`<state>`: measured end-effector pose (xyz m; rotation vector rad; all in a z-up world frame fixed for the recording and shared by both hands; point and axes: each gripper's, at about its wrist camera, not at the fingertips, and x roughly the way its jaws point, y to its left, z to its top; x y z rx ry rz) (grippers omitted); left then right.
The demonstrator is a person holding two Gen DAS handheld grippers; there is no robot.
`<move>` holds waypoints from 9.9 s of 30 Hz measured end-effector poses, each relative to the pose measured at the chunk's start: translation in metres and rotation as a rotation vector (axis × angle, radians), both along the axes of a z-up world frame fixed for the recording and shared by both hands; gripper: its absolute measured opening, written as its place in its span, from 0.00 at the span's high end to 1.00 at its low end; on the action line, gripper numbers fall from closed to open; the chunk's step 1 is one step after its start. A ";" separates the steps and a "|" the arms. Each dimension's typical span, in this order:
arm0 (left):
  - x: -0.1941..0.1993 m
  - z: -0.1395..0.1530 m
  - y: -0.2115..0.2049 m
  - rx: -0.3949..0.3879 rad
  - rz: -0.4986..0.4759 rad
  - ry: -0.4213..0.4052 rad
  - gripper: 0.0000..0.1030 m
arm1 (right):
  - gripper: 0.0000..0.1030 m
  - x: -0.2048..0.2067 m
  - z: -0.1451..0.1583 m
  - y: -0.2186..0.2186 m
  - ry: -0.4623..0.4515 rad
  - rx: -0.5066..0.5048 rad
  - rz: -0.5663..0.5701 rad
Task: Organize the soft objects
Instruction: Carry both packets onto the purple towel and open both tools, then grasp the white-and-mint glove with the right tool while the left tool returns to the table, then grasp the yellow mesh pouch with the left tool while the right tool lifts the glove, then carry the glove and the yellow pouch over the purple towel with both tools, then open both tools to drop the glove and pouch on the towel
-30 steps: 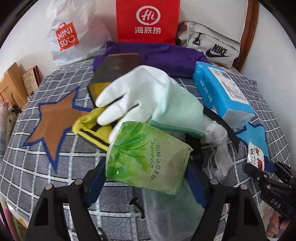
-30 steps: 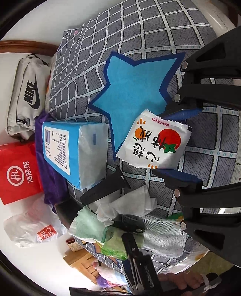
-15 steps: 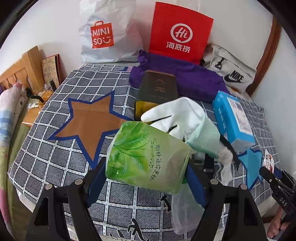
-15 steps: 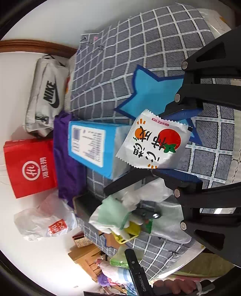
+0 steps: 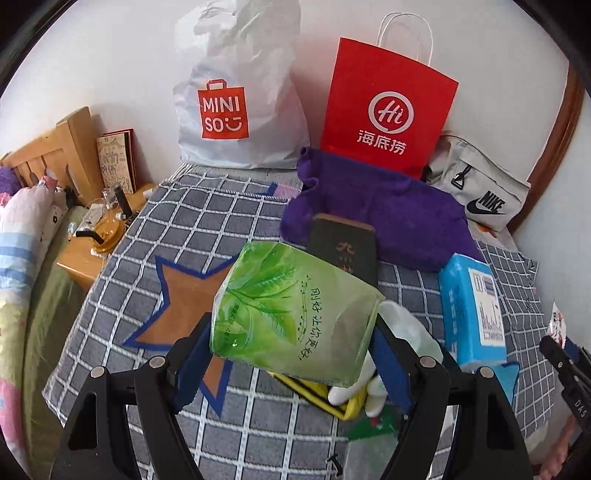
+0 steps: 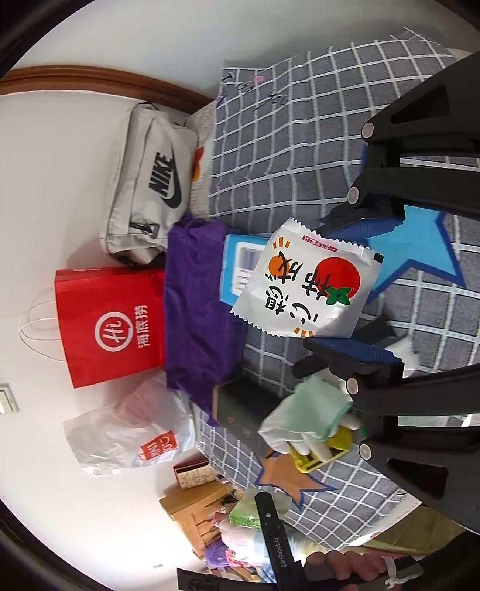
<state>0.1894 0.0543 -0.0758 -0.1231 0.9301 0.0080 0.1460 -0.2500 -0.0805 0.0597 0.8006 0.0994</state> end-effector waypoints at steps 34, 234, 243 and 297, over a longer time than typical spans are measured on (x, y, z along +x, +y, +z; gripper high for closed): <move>0.223 -0.027 -0.062 -0.004 -0.078 0.102 0.24 | 0.53 0.250 -0.026 -0.006 0.045 -0.009 0.098; 0.176 -0.012 -0.023 -0.151 -0.036 -0.004 0.75 | 0.89 0.179 0.003 -0.025 -0.055 0.117 -0.011; 0.207 -0.036 -0.032 -0.151 -0.044 0.049 0.75 | 0.89 0.221 -0.020 -0.019 -0.012 0.109 0.018; 0.122 -0.018 -0.002 -0.137 -0.036 0.008 0.49 | 0.41 0.123 -0.014 -0.003 0.033 0.105 0.083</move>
